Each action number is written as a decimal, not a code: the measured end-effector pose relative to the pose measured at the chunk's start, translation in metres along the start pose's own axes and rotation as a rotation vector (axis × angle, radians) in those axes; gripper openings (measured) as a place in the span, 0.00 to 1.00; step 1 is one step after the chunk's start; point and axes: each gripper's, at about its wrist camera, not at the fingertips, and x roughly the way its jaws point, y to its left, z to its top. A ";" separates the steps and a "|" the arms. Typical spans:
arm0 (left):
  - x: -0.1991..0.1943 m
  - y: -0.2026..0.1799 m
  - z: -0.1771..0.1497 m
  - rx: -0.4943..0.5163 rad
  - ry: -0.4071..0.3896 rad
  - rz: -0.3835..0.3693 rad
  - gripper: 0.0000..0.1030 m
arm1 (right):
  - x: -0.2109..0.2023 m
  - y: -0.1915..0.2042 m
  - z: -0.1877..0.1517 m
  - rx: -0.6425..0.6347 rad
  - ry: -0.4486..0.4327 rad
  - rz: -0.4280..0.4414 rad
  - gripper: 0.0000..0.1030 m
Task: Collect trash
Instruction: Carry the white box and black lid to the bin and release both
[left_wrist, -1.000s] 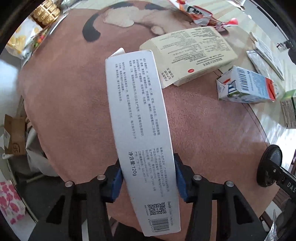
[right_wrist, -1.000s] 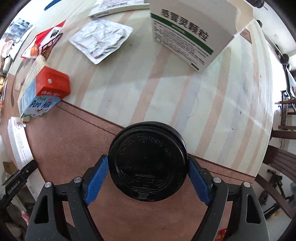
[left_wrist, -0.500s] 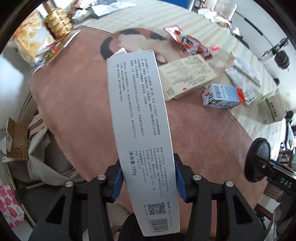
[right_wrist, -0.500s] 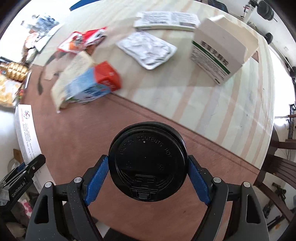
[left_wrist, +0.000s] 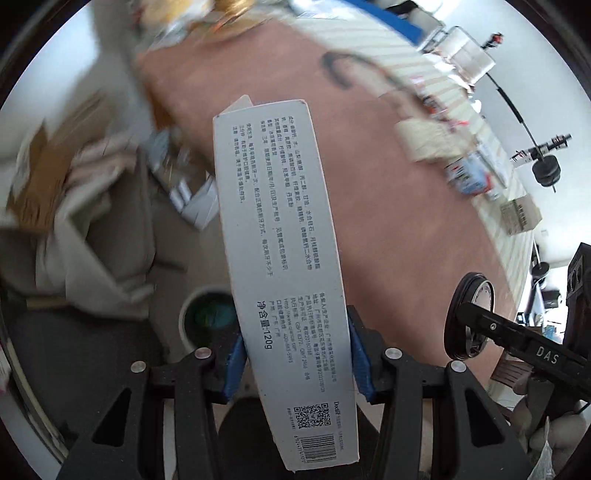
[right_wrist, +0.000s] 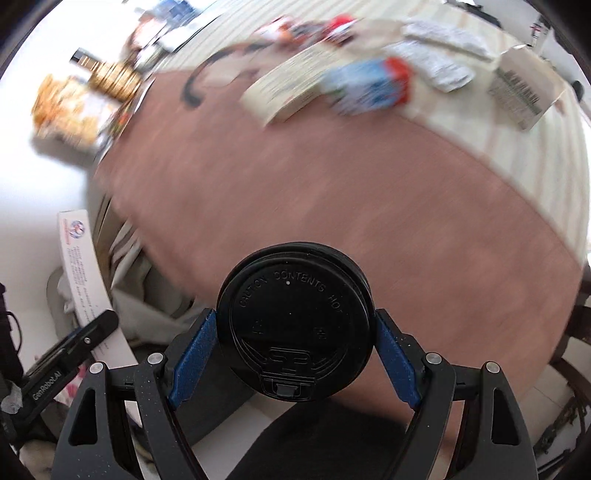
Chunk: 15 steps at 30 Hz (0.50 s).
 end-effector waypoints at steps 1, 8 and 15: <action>0.005 0.018 -0.010 -0.022 0.019 -0.006 0.43 | 0.009 0.011 -0.013 -0.009 0.014 0.005 0.82; 0.121 0.138 -0.064 -0.181 0.256 -0.052 0.44 | 0.123 0.071 -0.097 -0.067 0.152 -0.015 0.82; 0.281 0.211 -0.086 -0.286 0.407 -0.042 0.45 | 0.274 0.064 -0.130 -0.069 0.269 -0.063 0.82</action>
